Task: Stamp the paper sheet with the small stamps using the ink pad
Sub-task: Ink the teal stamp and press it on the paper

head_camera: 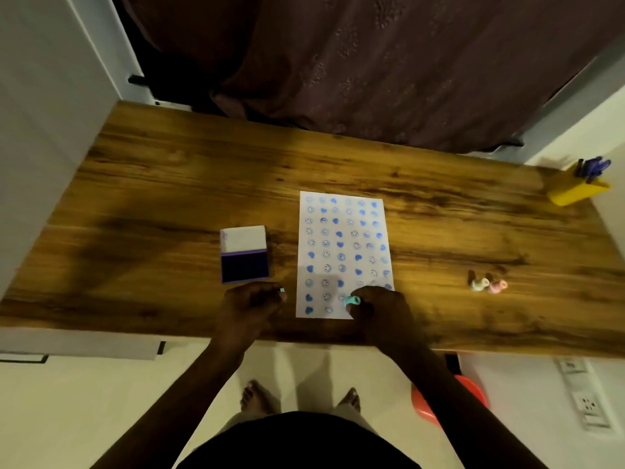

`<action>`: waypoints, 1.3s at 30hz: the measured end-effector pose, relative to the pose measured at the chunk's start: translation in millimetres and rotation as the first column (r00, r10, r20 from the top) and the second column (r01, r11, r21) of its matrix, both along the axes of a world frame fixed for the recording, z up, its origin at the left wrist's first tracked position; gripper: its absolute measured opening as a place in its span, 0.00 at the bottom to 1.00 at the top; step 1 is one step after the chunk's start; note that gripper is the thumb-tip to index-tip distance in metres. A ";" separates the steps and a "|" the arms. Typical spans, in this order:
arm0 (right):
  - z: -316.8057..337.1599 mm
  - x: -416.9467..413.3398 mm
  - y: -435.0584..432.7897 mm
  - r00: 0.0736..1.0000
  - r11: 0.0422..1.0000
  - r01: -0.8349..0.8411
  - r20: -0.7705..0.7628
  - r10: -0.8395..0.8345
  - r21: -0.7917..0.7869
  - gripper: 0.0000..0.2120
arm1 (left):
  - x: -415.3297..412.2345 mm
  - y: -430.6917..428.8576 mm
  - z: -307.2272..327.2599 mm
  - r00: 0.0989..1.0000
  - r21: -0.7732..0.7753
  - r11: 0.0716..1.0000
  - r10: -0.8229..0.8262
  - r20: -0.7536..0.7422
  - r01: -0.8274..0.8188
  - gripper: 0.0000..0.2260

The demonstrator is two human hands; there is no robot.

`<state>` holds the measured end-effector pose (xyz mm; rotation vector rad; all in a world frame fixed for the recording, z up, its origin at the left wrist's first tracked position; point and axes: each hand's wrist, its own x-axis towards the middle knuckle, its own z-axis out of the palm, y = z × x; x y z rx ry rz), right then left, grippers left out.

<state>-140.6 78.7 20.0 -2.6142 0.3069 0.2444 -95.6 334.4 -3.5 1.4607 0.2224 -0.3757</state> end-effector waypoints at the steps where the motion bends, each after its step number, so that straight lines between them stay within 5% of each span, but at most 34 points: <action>1: -1.4 -4.3 1.1 1.000 1.000 0.000 -0.012 0.000 0.001 0.07 | 0.3 -2.5 -0.8 1.000 0.017 1.000 -0.009 0.001 0.009 0.18; 29: -23.1 -4.8 13.2 0.998 0.989 -0.069 -0.012 0.068 -0.133 0.17 | -6.9 -18.1 13.5 0.999 0.034 0.999 -0.038 -0.019 0.038 0.14; 36: -8.0 8.1 -7.2 0.999 0.996 0.025 -0.028 -0.023 0.083 0.13 | -12.8 -35.0 28.9 0.997 0.037 0.997 -0.071 -0.032 0.073 0.10; 39: 10.8 11.0 -22.6 0.965 0.927 0.238 0.041 -0.260 0.290 0.15 | -16.6 -45.8 35.5 0.995 0.027 0.996 -0.088 -0.041 0.089 0.11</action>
